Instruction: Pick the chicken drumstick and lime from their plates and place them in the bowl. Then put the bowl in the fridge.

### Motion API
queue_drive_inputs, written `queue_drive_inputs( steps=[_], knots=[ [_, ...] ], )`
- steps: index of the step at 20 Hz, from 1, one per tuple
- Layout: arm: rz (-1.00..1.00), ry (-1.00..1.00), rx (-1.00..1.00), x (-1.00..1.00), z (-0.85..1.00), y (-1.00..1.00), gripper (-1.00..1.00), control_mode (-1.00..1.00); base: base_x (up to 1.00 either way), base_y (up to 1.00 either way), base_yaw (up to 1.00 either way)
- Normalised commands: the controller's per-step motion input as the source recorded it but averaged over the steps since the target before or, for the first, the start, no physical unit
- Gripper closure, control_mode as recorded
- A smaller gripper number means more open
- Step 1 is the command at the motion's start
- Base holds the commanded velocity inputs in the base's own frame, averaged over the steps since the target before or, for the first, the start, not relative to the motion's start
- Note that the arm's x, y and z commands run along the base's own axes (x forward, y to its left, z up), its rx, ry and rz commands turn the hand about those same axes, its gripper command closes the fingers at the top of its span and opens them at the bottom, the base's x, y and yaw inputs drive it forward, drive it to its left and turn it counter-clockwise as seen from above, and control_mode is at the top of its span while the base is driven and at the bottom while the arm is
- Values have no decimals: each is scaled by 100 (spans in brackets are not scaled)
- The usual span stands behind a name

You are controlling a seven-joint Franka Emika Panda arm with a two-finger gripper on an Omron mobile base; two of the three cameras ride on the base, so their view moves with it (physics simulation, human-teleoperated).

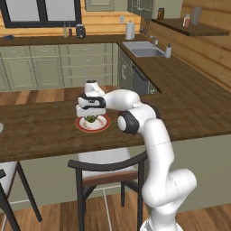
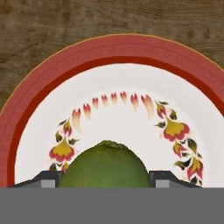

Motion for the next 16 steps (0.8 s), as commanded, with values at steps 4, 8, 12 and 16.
queue_drive_inputs(
  steps=[4, 8, 12, 16],
  knots=[
    [-5, 0, 0, -65, 60, -57, 100, -100, 0, 0, 0],
    [-4, 0, 0, -58, 76, -82, 100, -100, 0, 0, 0],
    [-7, 0, 0, -83, 75, -80, 100, -100, 0, 0, 0],
    [-10, 0, 0, -77, 46, -89, 100, -100, 0, 0, 0]
  ],
)
